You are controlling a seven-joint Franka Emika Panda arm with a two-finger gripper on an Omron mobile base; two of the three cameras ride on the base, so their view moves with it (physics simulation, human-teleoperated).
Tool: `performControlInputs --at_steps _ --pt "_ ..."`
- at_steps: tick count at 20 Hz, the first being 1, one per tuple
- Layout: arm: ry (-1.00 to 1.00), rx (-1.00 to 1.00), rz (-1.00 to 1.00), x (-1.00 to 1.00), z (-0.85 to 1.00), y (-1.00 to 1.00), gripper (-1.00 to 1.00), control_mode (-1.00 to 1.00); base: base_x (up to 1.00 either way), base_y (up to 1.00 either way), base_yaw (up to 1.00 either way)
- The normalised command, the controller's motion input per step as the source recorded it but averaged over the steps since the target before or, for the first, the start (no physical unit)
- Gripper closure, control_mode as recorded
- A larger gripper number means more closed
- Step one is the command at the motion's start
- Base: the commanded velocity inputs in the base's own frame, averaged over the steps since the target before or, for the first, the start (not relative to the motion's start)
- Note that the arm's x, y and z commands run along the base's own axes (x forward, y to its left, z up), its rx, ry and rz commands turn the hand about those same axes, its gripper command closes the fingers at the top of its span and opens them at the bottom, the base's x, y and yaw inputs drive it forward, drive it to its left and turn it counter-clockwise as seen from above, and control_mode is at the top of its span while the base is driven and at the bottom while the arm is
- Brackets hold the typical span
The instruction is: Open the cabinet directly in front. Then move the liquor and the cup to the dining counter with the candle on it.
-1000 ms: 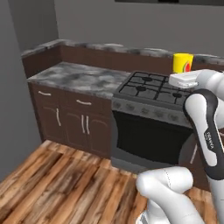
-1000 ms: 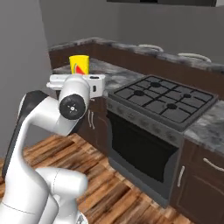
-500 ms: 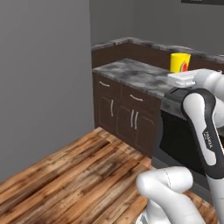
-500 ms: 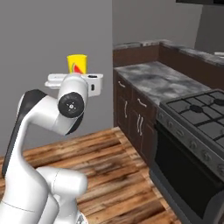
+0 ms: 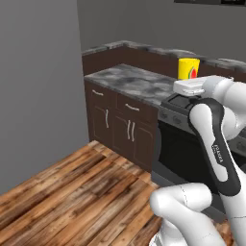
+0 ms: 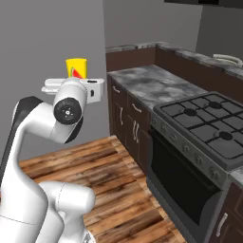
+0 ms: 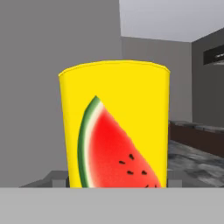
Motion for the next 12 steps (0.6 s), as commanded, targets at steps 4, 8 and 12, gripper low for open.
performControlInputs --at_steps 4,8,12 --pt "0.0 0.0 0.0 0.0 0.0 0.0 1.0 1.0 -0.07 -1.0 -0.51" --pt "0.0 0.0 0.0 0.0 0.0 0.0 1.0 1.0 0.0 -1.0 -0.58" --pt "0.0 0.0 0.0 0.0 0.0 0.0 1.0 1.0 0.0 -1.0 -0.57"
